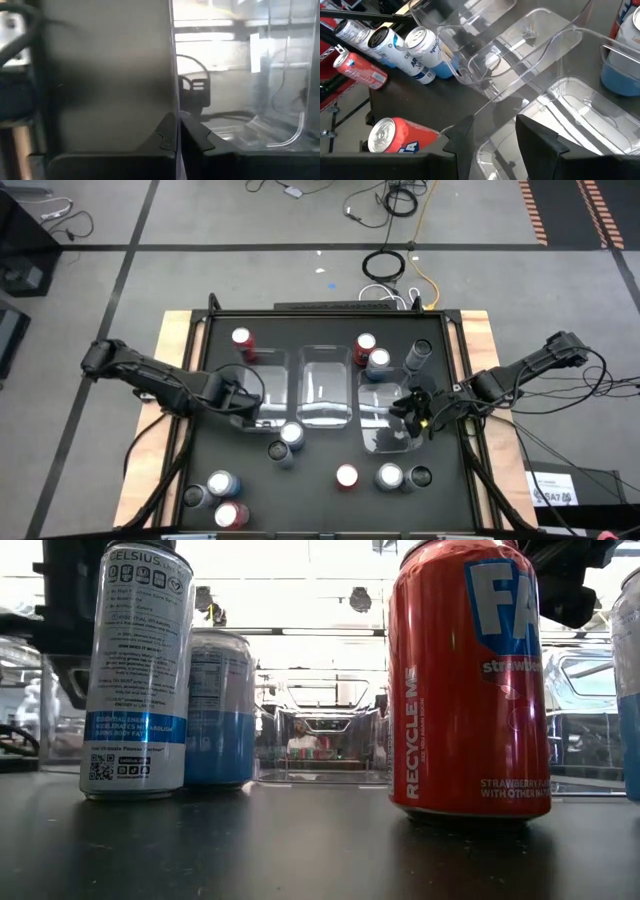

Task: Sort soda cans
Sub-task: Move the top transparent bin to the middle left of the table, then put the blue-white soda can into the middle right transparent bin

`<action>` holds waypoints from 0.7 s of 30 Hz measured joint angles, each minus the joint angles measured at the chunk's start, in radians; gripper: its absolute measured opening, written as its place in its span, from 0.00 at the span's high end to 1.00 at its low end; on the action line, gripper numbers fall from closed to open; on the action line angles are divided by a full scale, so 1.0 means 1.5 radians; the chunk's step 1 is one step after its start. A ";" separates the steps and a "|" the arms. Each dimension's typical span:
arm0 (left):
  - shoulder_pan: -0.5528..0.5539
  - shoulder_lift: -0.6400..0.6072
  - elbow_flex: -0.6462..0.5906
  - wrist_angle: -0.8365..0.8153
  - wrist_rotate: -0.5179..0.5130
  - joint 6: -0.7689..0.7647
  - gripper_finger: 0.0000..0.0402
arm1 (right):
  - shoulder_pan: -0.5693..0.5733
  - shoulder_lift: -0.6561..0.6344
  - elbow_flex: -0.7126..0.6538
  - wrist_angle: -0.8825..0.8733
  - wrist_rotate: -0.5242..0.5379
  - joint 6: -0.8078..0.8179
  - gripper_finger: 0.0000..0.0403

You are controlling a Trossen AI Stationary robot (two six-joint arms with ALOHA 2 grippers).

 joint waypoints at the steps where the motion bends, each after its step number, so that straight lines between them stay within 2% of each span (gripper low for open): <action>1: 0.001 0.000 -0.002 0.003 -0.004 0.009 0.96 | 0.000 0.000 0.000 0.000 0.000 0.000 0.66; 14: 0.008 0.000 -0.002 0.013 0.000 -0.020 0.78 | 0.000 0.000 0.000 0.001 0.000 0.005 0.66; 21: 0.008 -0.003 0.021 0.001 0.001 -0.015 0.74 | 0.000 -0.012 0.000 0.005 0.002 0.017 0.66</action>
